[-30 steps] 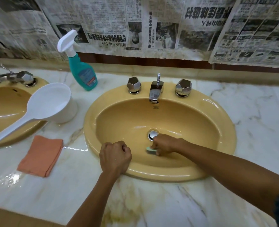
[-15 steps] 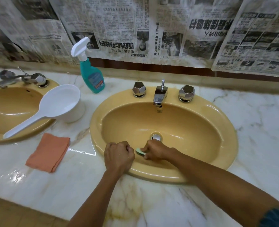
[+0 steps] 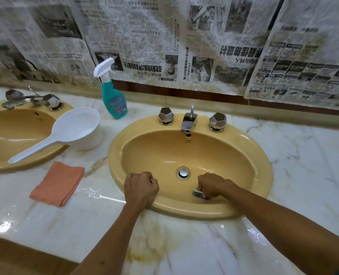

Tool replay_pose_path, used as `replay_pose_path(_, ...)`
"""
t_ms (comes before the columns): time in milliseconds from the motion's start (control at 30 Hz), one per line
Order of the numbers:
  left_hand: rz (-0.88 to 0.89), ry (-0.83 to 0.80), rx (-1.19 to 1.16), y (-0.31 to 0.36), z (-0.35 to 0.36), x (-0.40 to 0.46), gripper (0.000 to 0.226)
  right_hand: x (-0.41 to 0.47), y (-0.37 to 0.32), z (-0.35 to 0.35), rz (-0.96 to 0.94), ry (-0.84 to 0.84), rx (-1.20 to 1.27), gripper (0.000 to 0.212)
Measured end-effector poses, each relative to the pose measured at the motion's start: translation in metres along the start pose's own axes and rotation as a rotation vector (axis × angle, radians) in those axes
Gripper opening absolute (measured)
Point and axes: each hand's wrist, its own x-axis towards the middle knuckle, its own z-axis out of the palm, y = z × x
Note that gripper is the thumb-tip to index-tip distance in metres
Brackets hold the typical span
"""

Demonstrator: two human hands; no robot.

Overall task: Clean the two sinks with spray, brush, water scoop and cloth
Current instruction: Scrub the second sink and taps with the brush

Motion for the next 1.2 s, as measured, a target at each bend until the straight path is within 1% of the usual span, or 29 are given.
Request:
replay_pose_path(33,0.003,-0.001,0.000,0.000,-0.001,-0.001,0.028,-0.007,0.002,0.002,0.035,0.010,-0.035,0.023)
replay_pose_path(100,0.003,0.001,-0.002,0.001,-0.002,-0.001,0.028,-0.017,-0.002,-0.001,-0.023,-0.013,0.033,0.027)
replay_pose_path(167,0.011,0.001,0.003,0.002,-0.003,-0.002,0.027,-0.033,-0.006,-0.017,-0.094,-0.081,0.121,0.026)
replay_pose_path(200,0.016,0.004,0.007,0.002,-0.004,-0.002,0.027,-0.040,-0.002,-0.027,-0.096,-0.099,0.085,0.024)
replay_pose_path(233,0.019,0.003,0.012,0.002,-0.005,-0.003,0.027,-0.044,0.006,-0.032,-0.062,-0.116,-0.012,0.025)
replay_pose_path(267,0.026,-0.001,0.016,0.002,-0.006,-0.004,0.027,-0.051,0.012,-0.036,-0.003,-0.117,-0.166,0.025)
replay_pose_path(333,0.042,-0.008,0.016,0.003,-0.007,-0.006,0.029,-0.065,0.015,-0.033,0.072,-0.053,-0.571,0.023)
replay_pose_path(367,0.045,-0.009,0.011,0.004,-0.008,-0.007,0.032,-0.064,0.013,-0.028,0.064,-0.045,-0.661,0.022)
replay_pose_path(400,0.049,-0.010,0.010,0.004,-0.008,-0.008,0.037,-0.063,0.005,-0.027,0.026,-0.049,-0.659,0.018)
replay_pose_path(433,0.053,-0.009,0.011,0.003,-0.008,-0.008,0.041,-0.060,-0.003,-0.030,-0.017,-0.083,-0.557,0.015)
replay_pose_path(467,0.056,-0.012,0.009,0.003,-0.008,-0.008,0.041,-0.057,-0.010,-0.037,-0.046,-0.127,-0.381,0.015)
replay_pose_path(500,0.055,-0.016,0.008,0.003,-0.008,-0.008,0.039,-0.053,-0.012,-0.045,-0.043,-0.192,-0.176,0.017)
replay_pose_path(533,0.052,-0.022,0.003,0.003,-0.007,-0.008,0.037,-0.049,-0.012,-0.051,-0.027,-0.249,-0.043,0.018)
replay_pose_path(567,0.055,-0.023,-0.004,0.004,-0.008,-0.009,0.040,-0.045,-0.011,-0.052,0.002,-0.280,-0.016,0.017)
replay_pose_path(600,0.062,-0.024,-0.003,0.004,-0.009,-0.010,0.045,-0.045,-0.011,-0.048,0.048,-0.269,-0.101,0.012)
replay_pose_path(667,0.066,-0.026,-0.006,0.004,-0.010,-0.011,0.049,-0.040,-0.015,-0.027,0.111,-0.111,-0.394,0.008)
replay_pose_path(700,0.056,-0.031,-0.011,0.004,-0.010,-0.011,0.049,-0.034,-0.020,-0.014,0.121,-0.042,-0.426,0.010)
replay_pose_path(733,0.050,-0.029,-0.015,0.003,-0.008,-0.010,0.049,-0.026,-0.029,-0.005,0.098,-0.002,-0.370,0.010)
replay_pose_path(767,0.039,-0.024,-0.023,0.004,-0.008,-0.009,0.049,-0.018,-0.038,-0.002,0.053,0.003,-0.237,0.007)
replay_pose_path(833,0.027,-0.018,-0.039,0.002,-0.004,-0.007,0.048,-0.004,-0.053,-0.004,-0.036,-0.028,0.169,0.016)
replay_pose_path(867,0.018,-0.016,-0.048,0.000,-0.003,-0.005,0.048,0.002,-0.055,-0.006,-0.053,-0.054,0.315,0.023)
replay_pose_path(900,0.009,-0.017,-0.056,0.000,-0.002,-0.005,0.047,0.005,-0.052,-0.005,-0.052,-0.063,0.364,0.023)
replay_pose_path(967,0.001,-0.011,-0.070,-0.001,-0.001,-0.004,0.045,0.011,-0.034,0.004,0.020,0.027,0.185,0.014)
replay_pose_path(1000,0.000,-0.005,-0.078,-0.001,0.000,-0.004,0.045,0.012,-0.022,0.008,0.103,0.100,0.077,0.016)
replay_pose_path(1033,0.000,0.005,-0.083,0.000,0.000,-0.004,0.044,0.013,-0.015,0.012,0.168,0.151,0.023,0.017)
replay_pose_path(1067,-0.003,0.015,-0.087,0.001,0.000,-0.004,0.043,0.015,-0.012,0.014,0.177,0.174,0.044,0.013)
replay_pose_path(1100,-0.009,0.021,-0.089,0.001,-0.001,-0.004,0.041,0.018,-0.015,0.016,0.125,0.163,0.096,0.008)
replay_pose_path(1167,-0.021,0.019,-0.097,0.002,-0.001,-0.003,0.036,0.023,-0.028,0.018,-0.077,0.041,0.248,0.020)
replay_pose_path(1200,-0.021,0.019,-0.101,0.002,-0.001,-0.003,0.035,0.026,-0.032,0.018,-0.141,-0.003,0.327,0.029)
